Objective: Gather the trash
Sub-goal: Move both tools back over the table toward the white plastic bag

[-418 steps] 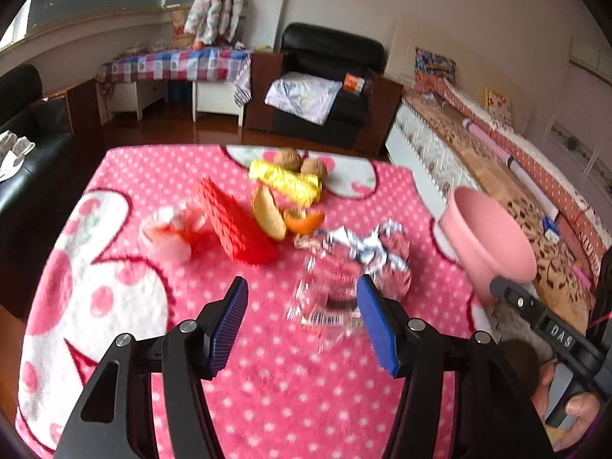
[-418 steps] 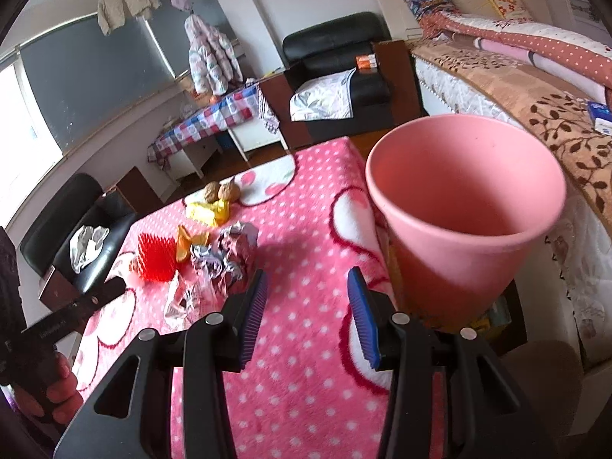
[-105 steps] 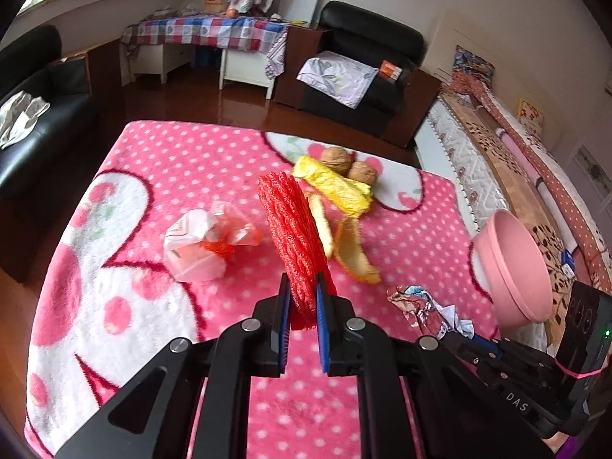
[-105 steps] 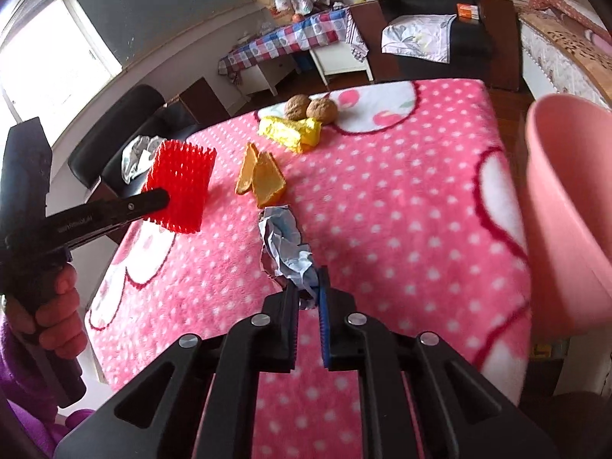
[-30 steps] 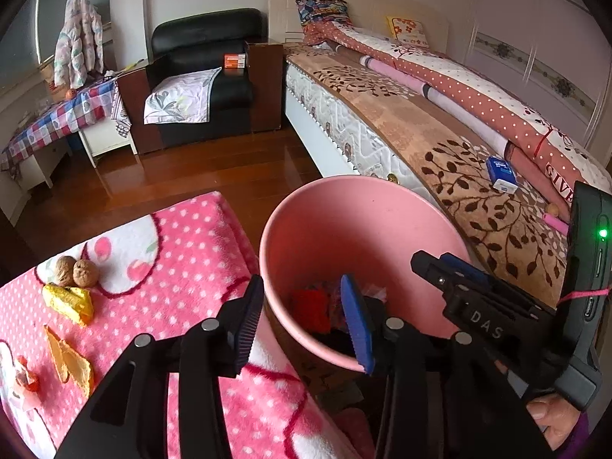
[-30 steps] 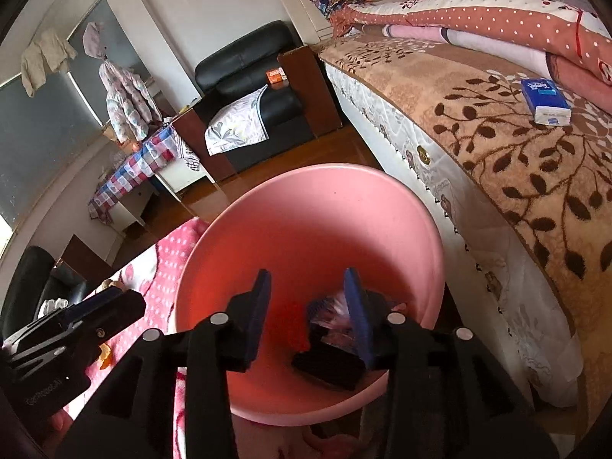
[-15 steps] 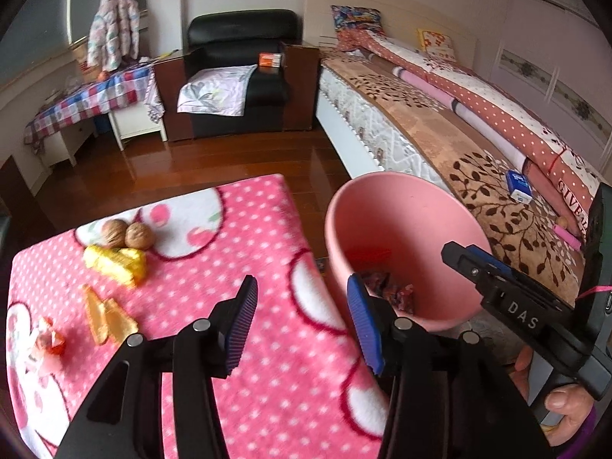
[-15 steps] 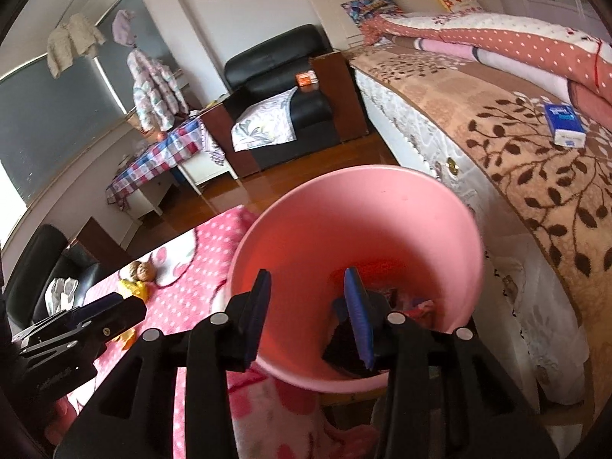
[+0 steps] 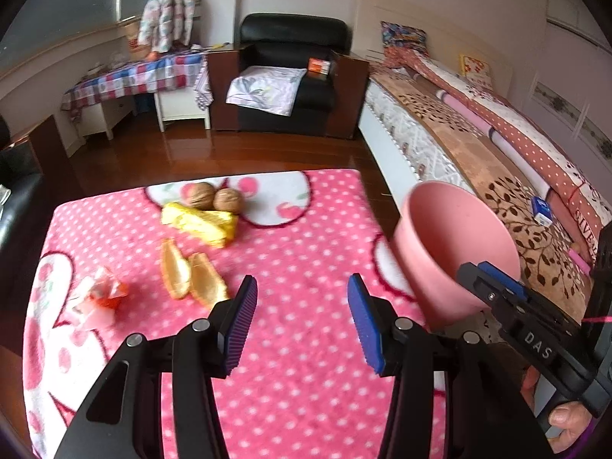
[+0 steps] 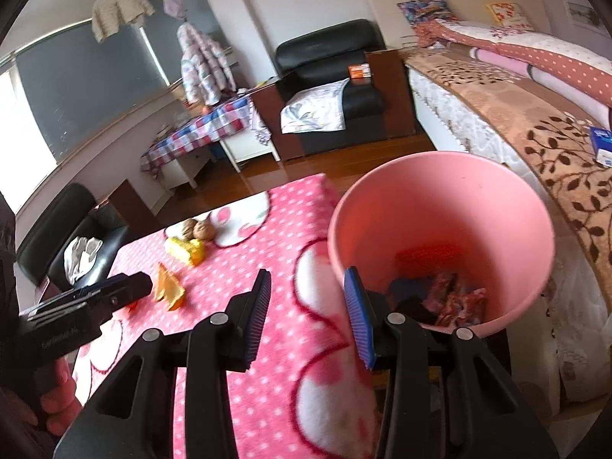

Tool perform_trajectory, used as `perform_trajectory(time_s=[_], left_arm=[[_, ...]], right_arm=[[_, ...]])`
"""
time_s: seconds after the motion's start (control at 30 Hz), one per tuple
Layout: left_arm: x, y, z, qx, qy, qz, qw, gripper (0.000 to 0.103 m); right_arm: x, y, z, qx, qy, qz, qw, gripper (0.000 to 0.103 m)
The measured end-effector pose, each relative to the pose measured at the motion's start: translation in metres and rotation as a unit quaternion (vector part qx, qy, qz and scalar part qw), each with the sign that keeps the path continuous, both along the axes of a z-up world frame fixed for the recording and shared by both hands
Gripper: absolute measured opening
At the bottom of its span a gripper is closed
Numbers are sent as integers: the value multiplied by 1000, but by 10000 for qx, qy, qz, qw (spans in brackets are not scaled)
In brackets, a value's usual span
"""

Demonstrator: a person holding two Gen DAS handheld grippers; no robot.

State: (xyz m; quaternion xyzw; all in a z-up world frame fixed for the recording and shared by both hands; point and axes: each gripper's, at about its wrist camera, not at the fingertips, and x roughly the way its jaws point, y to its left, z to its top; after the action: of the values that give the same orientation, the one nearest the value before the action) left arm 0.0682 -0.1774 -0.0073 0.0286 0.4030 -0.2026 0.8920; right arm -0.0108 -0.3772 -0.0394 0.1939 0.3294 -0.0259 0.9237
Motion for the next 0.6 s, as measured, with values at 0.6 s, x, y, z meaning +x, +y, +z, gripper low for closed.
perform_trajectory(time_s=[0.6], left_arm=[[-2,91,-15,46,-8,715,9974,53]], right_arm=[[5,54,3,-178,-8,403,9990,41]])
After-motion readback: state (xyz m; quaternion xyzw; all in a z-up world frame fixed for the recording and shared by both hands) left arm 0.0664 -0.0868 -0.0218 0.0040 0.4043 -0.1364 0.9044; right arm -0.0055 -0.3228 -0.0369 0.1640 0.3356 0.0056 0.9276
